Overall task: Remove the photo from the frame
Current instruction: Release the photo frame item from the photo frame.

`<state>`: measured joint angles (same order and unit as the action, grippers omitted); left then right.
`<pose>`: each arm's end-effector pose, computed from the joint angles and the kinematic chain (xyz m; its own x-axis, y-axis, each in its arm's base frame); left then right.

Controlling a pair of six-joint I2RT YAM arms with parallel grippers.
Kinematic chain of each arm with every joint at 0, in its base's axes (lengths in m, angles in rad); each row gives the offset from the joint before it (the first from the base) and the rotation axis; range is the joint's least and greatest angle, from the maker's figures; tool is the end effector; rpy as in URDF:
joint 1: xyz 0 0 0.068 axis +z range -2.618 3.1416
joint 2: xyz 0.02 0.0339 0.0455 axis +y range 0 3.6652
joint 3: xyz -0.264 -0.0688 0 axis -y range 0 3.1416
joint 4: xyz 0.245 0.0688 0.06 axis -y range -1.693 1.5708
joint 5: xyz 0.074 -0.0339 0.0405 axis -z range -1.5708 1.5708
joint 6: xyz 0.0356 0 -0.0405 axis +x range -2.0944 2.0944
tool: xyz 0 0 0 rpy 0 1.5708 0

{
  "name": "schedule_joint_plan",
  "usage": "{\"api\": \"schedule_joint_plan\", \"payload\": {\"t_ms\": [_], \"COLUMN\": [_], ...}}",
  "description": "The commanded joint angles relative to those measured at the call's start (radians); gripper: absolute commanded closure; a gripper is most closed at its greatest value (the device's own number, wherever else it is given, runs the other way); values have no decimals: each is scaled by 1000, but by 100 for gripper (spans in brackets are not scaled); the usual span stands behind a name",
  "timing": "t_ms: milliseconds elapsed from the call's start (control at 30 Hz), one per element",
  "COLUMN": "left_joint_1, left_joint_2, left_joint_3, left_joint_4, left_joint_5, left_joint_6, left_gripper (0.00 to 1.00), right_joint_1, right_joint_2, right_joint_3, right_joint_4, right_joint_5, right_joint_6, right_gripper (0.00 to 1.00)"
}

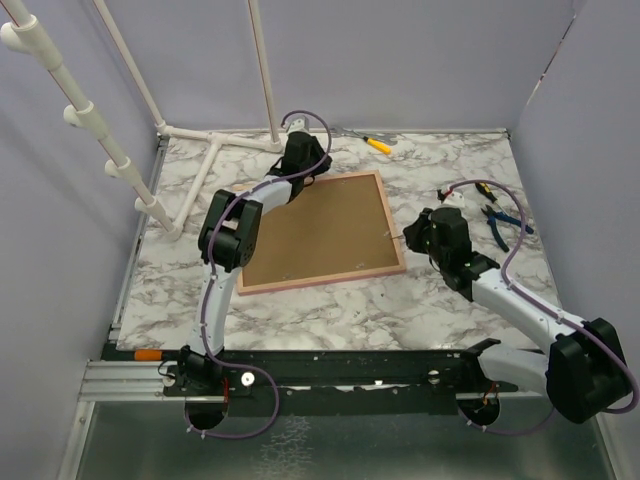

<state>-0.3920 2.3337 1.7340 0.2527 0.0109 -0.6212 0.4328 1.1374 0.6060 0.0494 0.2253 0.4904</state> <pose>0.5004 -0.2073 0.1783 -0.4834 -0.4299 -0.7626 0.1354 0.8239 -0.5503 0.2276 0.0964 0.2303 -0.4791 0.2843 -0.8304 -0.0039 0.9454 0.3260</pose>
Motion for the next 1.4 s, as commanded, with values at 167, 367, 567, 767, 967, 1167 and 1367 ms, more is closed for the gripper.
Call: {"api": "schedule_joint_plan", "payload": {"t_ms": [167, 367, 567, 767, 967, 1167, 1367], "left_joint_1": [-2, -2, -2, -5, -8, -10, -12], "left_joint_2": [175, 238, 295, 305, 320, 343, 344], "left_joint_3": [174, 250, 337, 351, 377, 414, 420], "left_joint_4": [-33, -61, -122, -152, -169, -185, -187], "left_joint_5": [135, 170, 240, 302, 359, 381, 402], "left_joint_6": [-89, -85, -71, -64, -54, -51, -48], "left_gripper": [100, 100, 100, 100, 100, 100, 100], "right_joint_1": [4, 4, 5, 5, 4, 4, 4], "right_joint_2": [15, 38, 79, 117, 129, 116, 94], "right_joint_3": [-18, -20, 0, 23, 25, 19, 22], "right_joint_4": [16, 20, 25, 26, 44, 59, 51], "right_joint_5": [71, 100, 135, 149, 105, 69, 74], "right_joint_6": [-9, -1, 15, 23, 23, 20, 4], "right_gripper": [99, 100, 99, 100, 99, 99, 99]}}
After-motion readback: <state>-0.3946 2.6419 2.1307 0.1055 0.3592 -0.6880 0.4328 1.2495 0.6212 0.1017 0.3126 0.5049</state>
